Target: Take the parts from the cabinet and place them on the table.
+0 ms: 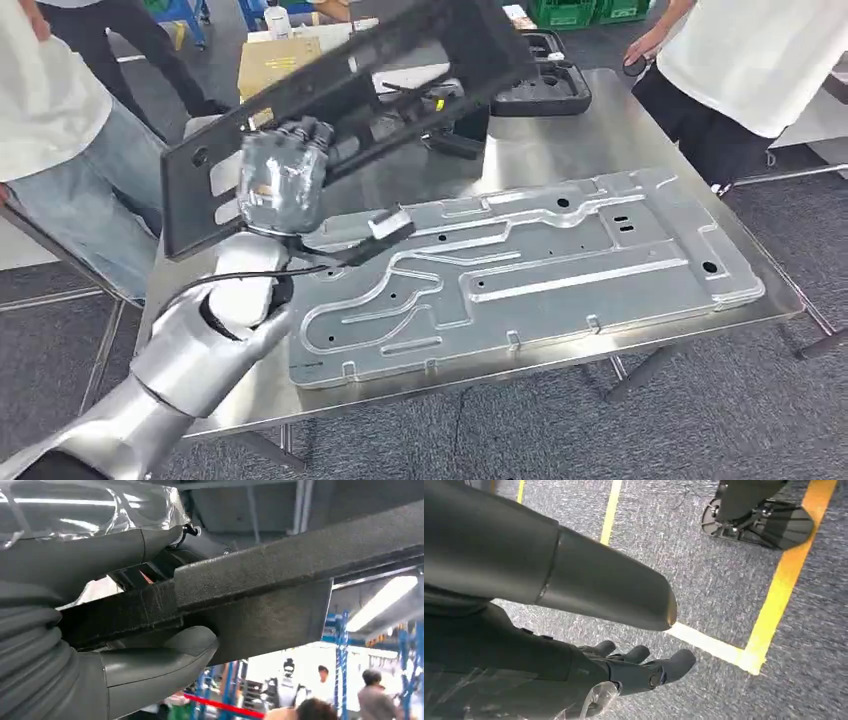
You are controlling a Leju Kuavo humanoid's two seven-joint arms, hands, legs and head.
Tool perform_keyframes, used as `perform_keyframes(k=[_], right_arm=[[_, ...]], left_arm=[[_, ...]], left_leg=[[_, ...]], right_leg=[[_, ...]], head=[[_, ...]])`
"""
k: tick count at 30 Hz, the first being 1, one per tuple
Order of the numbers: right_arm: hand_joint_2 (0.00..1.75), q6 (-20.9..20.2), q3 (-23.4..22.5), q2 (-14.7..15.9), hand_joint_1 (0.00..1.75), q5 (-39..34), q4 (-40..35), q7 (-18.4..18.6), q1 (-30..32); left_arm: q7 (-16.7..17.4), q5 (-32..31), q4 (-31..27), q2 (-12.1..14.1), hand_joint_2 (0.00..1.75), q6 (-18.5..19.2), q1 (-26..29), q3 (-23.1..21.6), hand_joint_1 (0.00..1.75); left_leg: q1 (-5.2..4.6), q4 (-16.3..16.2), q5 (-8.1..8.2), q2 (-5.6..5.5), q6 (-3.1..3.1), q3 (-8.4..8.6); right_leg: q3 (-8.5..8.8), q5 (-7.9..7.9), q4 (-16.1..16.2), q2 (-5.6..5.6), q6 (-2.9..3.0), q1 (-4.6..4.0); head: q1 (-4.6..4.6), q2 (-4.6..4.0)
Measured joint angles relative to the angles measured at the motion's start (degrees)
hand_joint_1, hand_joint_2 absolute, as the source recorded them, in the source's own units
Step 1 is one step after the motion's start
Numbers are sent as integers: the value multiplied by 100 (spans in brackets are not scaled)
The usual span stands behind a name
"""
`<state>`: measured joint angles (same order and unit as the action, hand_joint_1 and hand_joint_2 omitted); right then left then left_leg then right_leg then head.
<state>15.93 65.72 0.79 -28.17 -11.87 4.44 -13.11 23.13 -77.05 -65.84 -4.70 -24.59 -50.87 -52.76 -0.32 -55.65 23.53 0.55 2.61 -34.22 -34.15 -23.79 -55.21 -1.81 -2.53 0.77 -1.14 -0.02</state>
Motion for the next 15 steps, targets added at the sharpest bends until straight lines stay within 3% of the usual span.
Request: perform_keyframes(k=[3,4,5,7,9,10,11,13,14,15], right_arm=[[0,-17,18,2,0,-4,0,0,-3],[0,-20,18,4,0,-4,0,0,-5],[0,-20,20,7,0,-7,0,-2,-4],[0,-28,20,2,0,-9,0,-18,-6],[0,-33,22,2,0,-15,0,-20,1],[0,-33,22,2,0,-17,0,-20,8],[0,-33,24,2,0,-18,0,-20,11],[0,-31,24,9,0,-17,0,-18,10],[0,-31,26,11,0,-17,0,-20,11],[0,-35,26,0,0,-18,0,-20,3]], left_arm=[[-280,159,452,-144,175,72,196,-53,175],[-367,221,564,-214,175,94,264,-70,175],[-451,285,679,-282,175,99,331,-83,175],[-597,396,904,-389,175,96,460,-105,175],[-656,437,1142,-466,175,92,575,-155,175],[-665,457,1297,-512,175,90,621,-190,0],[-665,468,1426,-560,175,90,669,-214,0],[-669,474,1622,-623,175,90,700,-238,0],[-678,474,1662,-641,0,92,697,-245,0],[-689,481,1716,-663,0,94,691,-247,0]], left_leg=[[-29,1,-7,-12,65,1],[30,74,-52,-11,123,40],[28,85,-53,-12,144,60],[30,85,-44,-4,191,72],[14,82,-33,2,204,71],[12,81,-27,-1,206,74],[15,78,-19,-8,208,78],[30,60,8,-31,173,90],[15,41,38,-38,133,96],[-27,21,62,-40,97,80]], right_leg=[[31,16,59,5,-100,25],[18,-22,47,11,-131,28],[-13,-114,-74,74,-149,27],[-406,-542,-905,96,-180,27],[-804,-771,-1637,102,-208,40],[-860,-726,-1702,104,-218,42],[-785,-551,-1485,107,-227,42],[-335,-43,-533,136,-235,62],[-111,100,-71,159,-247,77],[-65,46,0,130,-207,25]], head=[[0,0],[0,0],[-7,0],[-26,0],[-28,0],[-28,0],[-28,0],[-28,0],[-31,0],[-37,0]])
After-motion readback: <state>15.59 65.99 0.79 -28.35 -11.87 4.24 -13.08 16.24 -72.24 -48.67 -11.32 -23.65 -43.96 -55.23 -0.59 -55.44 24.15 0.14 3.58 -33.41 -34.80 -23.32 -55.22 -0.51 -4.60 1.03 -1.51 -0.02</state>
